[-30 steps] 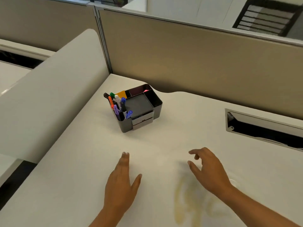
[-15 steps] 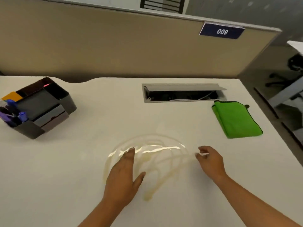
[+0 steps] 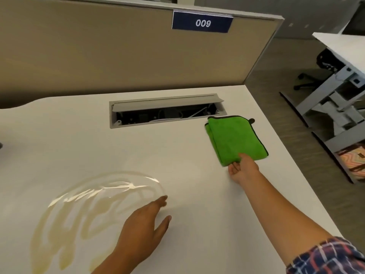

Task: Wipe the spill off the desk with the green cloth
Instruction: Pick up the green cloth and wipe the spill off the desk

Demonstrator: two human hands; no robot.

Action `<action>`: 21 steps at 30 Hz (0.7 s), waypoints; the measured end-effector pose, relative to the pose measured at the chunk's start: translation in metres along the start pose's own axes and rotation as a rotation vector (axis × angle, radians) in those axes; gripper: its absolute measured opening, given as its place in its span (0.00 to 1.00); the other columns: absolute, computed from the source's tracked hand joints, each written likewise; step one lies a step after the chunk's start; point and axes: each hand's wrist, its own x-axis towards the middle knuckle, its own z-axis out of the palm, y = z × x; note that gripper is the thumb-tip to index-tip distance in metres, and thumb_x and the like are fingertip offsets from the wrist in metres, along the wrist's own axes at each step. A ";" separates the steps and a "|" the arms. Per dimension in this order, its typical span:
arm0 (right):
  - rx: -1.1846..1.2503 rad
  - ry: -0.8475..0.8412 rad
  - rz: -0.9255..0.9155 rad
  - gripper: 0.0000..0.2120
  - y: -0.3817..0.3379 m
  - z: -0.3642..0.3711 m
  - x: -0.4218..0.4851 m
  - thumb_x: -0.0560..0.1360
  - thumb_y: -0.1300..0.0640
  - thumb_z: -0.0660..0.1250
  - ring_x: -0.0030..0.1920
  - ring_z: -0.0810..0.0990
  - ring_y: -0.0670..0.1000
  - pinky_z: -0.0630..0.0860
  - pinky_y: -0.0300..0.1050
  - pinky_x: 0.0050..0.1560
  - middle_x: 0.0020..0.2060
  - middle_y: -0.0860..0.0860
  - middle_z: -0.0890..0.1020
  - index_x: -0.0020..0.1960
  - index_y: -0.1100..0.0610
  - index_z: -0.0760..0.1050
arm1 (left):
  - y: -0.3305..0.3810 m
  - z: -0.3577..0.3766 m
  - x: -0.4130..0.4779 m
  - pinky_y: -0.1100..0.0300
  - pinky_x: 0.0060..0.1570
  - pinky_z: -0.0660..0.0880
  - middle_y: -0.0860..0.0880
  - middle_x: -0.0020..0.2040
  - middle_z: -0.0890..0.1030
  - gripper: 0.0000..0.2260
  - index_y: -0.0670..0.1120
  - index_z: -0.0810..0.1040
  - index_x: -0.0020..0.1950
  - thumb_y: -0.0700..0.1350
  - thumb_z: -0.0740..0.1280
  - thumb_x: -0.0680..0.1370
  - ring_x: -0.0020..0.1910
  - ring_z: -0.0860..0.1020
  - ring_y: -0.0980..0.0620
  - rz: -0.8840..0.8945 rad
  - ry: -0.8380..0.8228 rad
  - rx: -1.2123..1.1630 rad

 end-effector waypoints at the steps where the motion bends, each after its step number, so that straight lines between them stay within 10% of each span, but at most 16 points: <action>1: 0.033 -0.010 0.011 0.13 -0.004 0.004 0.006 0.78 0.56 0.68 0.35 0.72 0.48 0.71 0.38 0.29 0.41 0.53 0.76 0.61 0.57 0.74 | 0.006 0.001 0.000 0.68 0.52 0.73 0.69 0.55 0.78 0.21 0.62 0.70 0.68 0.60 0.65 0.76 0.43 0.76 0.67 -0.012 -0.006 -0.004; 6: 0.124 -0.077 -0.023 0.22 -0.021 0.020 0.022 0.78 0.61 0.68 0.58 0.81 0.54 0.77 0.45 0.38 0.65 0.54 0.80 0.72 0.54 0.71 | 0.021 0.009 0.006 0.72 0.44 0.71 0.69 0.44 0.81 0.13 0.64 0.74 0.60 0.55 0.67 0.76 0.46 0.77 0.69 -0.120 0.018 -0.109; 9: 0.211 -0.186 -0.051 0.19 -0.032 0.024 0.008 0.79 0.65 0.65 0.51 0.82 0.54 0.81 0.50 0.47 0.63 0.56 0.81 0.69 0.57 0.73 | 0.030 0.012 0.014 0.72 0.44 0.72 0.68 0.45 0.81 0.11 0.64 0.74 0.56 0.53 0.68 0.76 0.47 0.79 0.64 -0.192 0.033 -0.231; 14: 0.148 -0.342 -0.197 0.09 -0.037 0.021 -0.056 0.78 0.69 0.64 0.45 0.84 0.50 0.82 0.42 0.34 0.47 0.53 0.84 0.53 0.58 0.77 | 0.041 0.004 0.026 0.62 0.46 0.76 0.55 0.46 0.85 0.10 0.54 0.79 0.56 0.54 0.69 0.76 0.46 0.84 0.54 -0.484 -0.051 -0.696; 21: -0.140 -0.852 0.025 0.15 -0.002 -0.025 -0.178 0.73 0.65 0.62 0.36 0.84 0.48 0.80 0.40 0.34 0.38 0.52 0.85 0.51 0.56 0.84 | 0.031 -0.006 0.009 0.48 0.56 0.76 0.40 0.60 0.82 0.39 0.44 0.75 0.66 0.73 0.52 0.73 0.58 0.81 0.41 -0.775 -0.478 -1.367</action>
